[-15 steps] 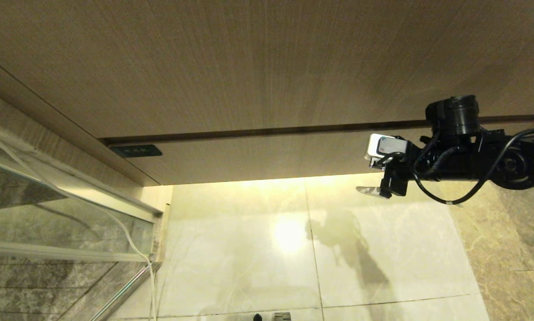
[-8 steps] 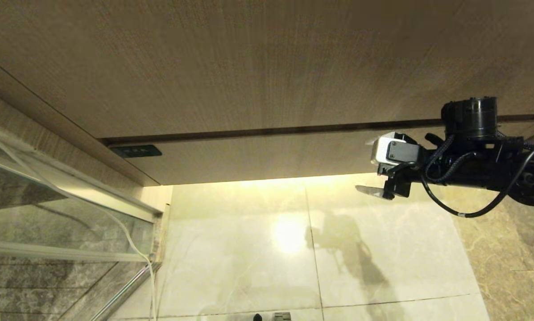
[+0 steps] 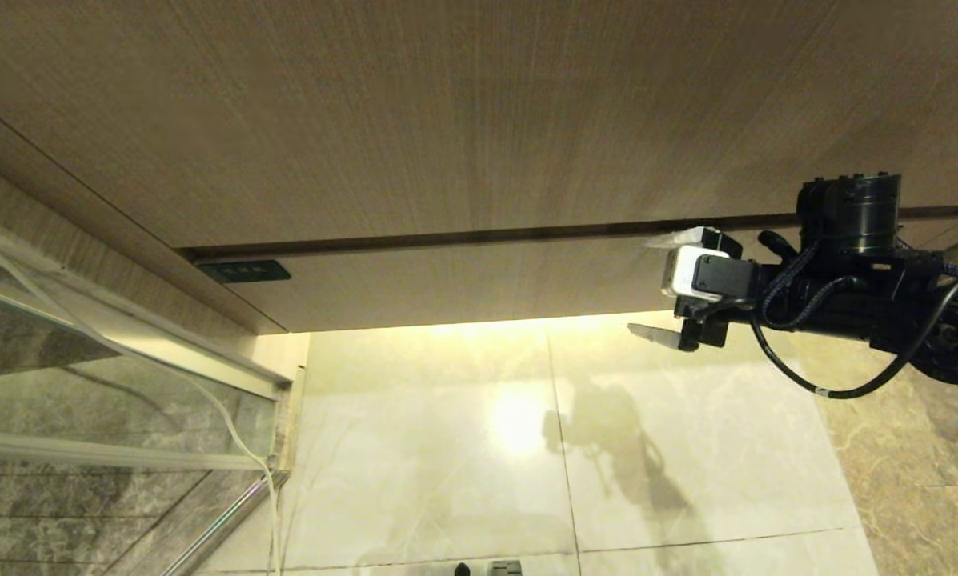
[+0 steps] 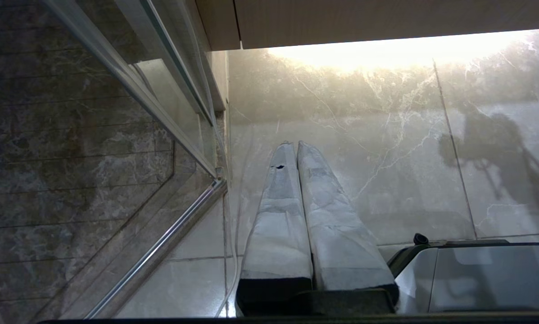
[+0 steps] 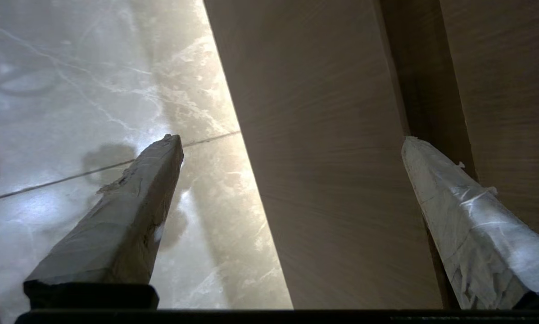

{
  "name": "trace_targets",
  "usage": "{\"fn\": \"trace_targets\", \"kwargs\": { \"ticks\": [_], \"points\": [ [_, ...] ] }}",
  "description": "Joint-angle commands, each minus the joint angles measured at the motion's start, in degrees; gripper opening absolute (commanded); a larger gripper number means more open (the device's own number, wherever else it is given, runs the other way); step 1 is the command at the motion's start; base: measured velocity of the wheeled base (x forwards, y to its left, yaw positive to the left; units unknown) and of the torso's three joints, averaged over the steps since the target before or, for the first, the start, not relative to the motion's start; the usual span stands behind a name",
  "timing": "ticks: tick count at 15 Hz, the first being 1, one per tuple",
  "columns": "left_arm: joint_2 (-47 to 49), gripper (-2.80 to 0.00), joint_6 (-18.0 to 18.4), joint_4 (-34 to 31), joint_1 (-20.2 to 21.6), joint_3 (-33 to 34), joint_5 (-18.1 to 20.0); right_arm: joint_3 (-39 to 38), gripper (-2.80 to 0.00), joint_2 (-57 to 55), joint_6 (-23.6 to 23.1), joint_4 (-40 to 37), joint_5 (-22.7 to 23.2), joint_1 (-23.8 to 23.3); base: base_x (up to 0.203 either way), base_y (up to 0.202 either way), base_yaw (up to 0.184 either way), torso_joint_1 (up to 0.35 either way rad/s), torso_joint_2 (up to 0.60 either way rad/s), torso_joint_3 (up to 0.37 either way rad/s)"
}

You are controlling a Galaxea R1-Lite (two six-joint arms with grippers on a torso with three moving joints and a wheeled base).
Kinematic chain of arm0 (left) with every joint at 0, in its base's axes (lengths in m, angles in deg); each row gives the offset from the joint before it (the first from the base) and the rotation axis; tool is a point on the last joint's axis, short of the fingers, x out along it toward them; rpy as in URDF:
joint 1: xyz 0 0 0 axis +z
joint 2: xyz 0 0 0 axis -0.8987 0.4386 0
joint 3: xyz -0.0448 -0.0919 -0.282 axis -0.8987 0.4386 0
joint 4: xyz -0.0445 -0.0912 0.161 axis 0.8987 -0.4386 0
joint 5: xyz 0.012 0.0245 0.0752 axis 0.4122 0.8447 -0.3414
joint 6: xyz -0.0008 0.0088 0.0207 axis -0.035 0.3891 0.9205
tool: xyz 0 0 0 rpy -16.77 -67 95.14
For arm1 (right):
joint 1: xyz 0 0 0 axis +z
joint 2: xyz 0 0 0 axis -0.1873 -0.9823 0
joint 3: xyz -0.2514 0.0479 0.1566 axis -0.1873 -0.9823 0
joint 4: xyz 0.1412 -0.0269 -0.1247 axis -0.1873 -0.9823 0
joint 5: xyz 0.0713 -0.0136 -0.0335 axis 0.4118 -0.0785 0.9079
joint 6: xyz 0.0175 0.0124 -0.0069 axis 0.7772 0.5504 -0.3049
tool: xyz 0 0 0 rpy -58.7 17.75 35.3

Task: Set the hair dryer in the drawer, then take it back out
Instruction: Pull open the drawer

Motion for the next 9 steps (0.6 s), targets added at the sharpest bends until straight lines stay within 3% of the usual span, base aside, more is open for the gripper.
{"fn": "trace_targets", "kwargs": {
  "ticks": [1,9],
  "points": [
    [0.0,-2.80,0.0,0.0,0.0,0.0,0.0,-0.2,0.00,-1.0,-0.4,1.5,0.1,0.2,0.000,0.000,0.000,0.000,0.00,0.000],
    [0.0,-2.80,0.0,0.0,0.0,0.0,0.0,0.2,0.00,-4.6,-0.4,7.1,-0.2,0.2,0.000,0.000,0.000,0.000,0.00,0.000]
  ]
}}
